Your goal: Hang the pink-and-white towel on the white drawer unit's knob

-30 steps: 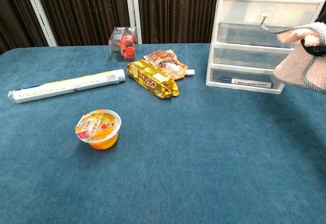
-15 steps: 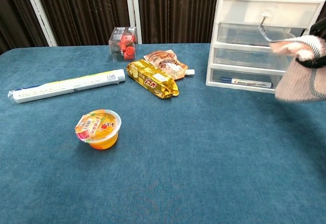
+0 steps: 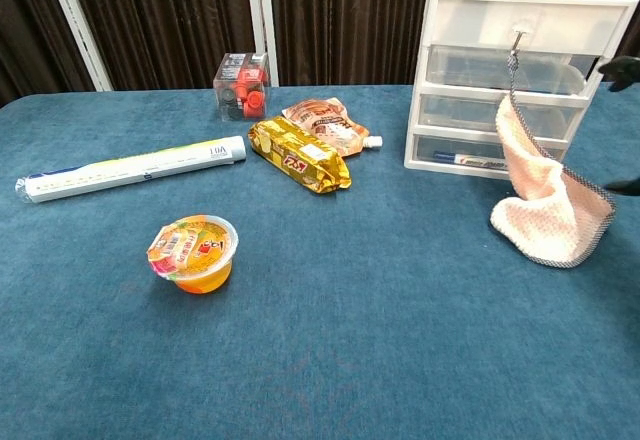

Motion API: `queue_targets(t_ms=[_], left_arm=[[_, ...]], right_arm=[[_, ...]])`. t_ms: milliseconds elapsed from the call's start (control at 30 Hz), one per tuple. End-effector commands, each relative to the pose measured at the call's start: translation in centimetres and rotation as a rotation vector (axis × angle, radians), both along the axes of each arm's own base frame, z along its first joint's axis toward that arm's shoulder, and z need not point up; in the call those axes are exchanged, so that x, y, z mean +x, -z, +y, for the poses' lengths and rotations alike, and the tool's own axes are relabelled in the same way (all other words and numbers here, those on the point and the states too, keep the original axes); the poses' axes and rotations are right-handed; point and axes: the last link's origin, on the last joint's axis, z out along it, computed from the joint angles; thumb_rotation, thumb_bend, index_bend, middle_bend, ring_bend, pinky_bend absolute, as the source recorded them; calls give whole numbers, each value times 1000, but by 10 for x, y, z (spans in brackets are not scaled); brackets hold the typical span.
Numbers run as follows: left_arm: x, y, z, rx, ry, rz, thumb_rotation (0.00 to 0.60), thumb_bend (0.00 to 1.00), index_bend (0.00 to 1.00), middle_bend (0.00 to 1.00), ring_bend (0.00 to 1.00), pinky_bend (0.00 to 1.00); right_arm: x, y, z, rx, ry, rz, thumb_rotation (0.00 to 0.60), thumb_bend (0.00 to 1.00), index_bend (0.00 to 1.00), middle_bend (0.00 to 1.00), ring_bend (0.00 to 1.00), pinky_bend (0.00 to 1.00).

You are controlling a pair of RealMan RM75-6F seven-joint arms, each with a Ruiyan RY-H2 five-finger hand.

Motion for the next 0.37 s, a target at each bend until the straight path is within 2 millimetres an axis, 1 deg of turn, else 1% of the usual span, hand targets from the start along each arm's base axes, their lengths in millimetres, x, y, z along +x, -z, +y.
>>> queue_targets(t_ms=[33,67,133,200,233,367], left_arm=[[0,-1,-1,1,5,6,600,0,0,0,0,0],[0,-1,-1,1,5,8,600,0,0,0,0,0],[-1,-1,-1,1,6,19,600,0,0,0,0,0],[-2,-1,-1,0,5,27,600,0,0,0,0,0],[-2,-1,-1,0,6,30,600,0,0,0,0,0],[-1,-1,-2,-1,23,56,600,0,0,0,0,0]], right_arm=[[-11,-22,31,26,9,20,600,0,56,110,68,244],[-13,-27,36,26,2,27,600,0,56,101,60,230],[-20,-40,52,28,-23,54,600,0,55,51,26,168],[-27,-49,64,35,-49,86,600,0,38,2,0,63],[-30,-53,69,39,-62,106,600,0,23,0,0,26],[-43,-64,89,69,-97,141,600,0,0,0,0,0]])
